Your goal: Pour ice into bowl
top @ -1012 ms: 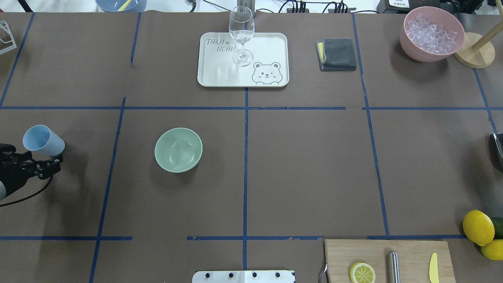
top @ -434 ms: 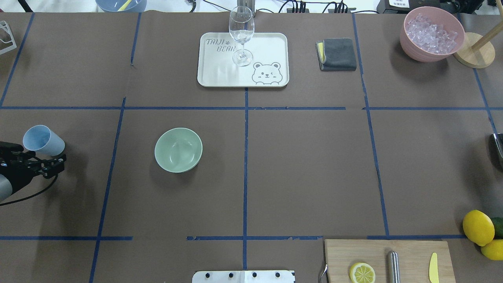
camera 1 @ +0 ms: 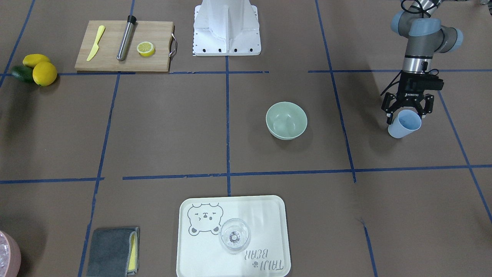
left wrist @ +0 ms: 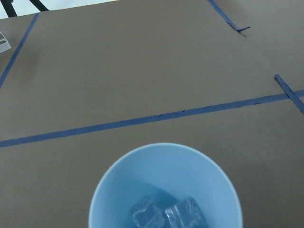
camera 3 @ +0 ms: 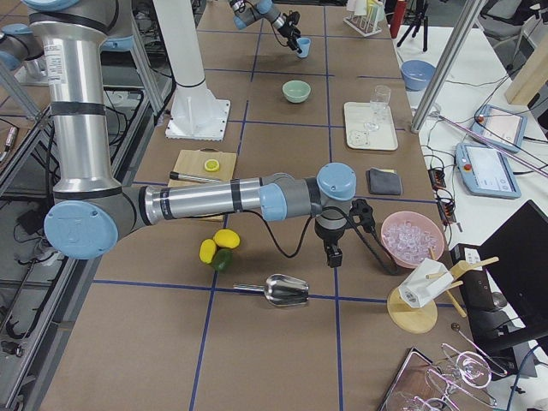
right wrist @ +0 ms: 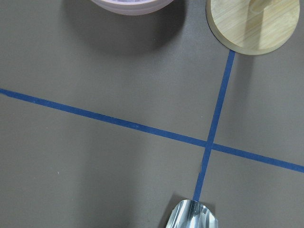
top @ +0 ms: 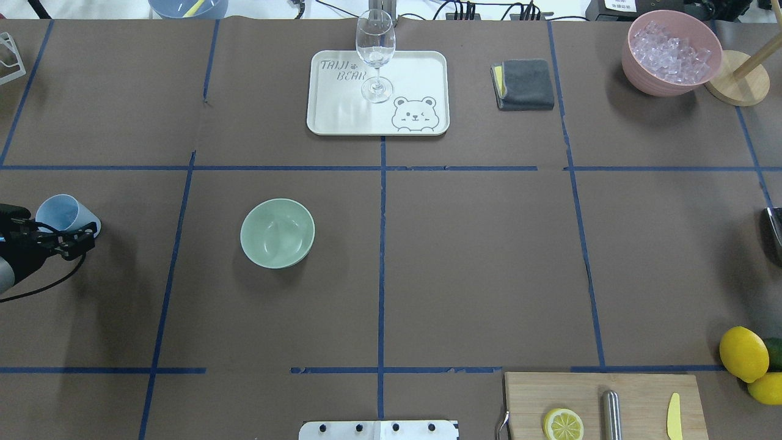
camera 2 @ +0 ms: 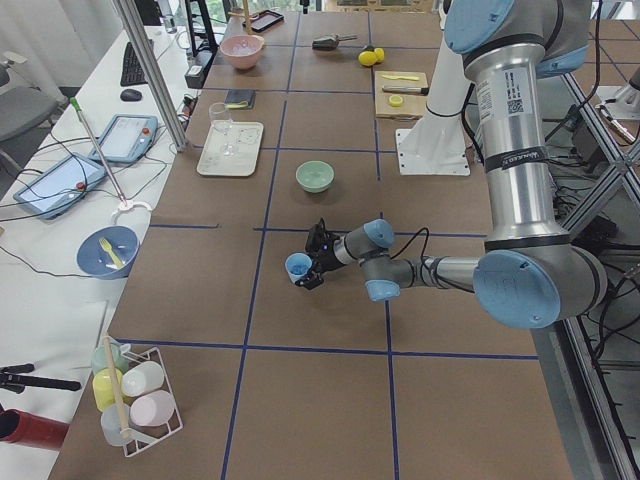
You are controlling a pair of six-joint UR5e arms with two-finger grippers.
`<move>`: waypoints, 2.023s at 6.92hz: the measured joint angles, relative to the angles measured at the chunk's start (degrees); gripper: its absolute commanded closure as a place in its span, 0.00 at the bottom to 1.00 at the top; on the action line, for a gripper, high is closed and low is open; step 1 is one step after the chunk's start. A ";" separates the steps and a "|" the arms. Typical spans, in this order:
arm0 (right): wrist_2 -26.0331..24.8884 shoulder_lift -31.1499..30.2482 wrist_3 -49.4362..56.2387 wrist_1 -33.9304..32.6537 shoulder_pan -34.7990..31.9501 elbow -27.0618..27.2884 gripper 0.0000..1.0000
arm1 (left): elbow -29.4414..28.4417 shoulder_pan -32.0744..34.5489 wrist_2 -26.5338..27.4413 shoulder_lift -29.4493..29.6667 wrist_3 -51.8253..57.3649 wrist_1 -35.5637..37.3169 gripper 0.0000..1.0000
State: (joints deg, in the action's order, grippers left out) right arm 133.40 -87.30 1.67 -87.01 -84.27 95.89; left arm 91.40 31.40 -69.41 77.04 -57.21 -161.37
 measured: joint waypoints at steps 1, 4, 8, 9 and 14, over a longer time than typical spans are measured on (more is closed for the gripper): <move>-0.04 0.01 0.00 0.00 -0.01 0.00 0.00 | -1.22 0.62 -0.02 1.31 0.19 0.01 0.00; -0.07 0.08 -0.08 0.00 -0.15 0.05 0.00 | -3.55 0.98 -0.09 3.62 0.25 -0.01 0.17; -0.07 0.18 -0.09 0.00 -0.39 0.09 0.00 | -3.31 1.67 -1.66 3.75 -0.05 -2.20 1.00; -0.07 0.11 -0.09 0.00 -0.42 0.09 0.00 | -3.16 1.93 -1.98 3.63 -0.19 -3.44 1.00; -0.07 -0.27 0.05 0.00 -0.81 0.09 0.00 | 2.24 5.99 -3.86 3.76 25.21 -3.06 1.00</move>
State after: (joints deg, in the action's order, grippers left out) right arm 133.33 -87.57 1.72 -87.01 -85.09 95.98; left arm 93.63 37.39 -73.26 80.80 -32.00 -164.43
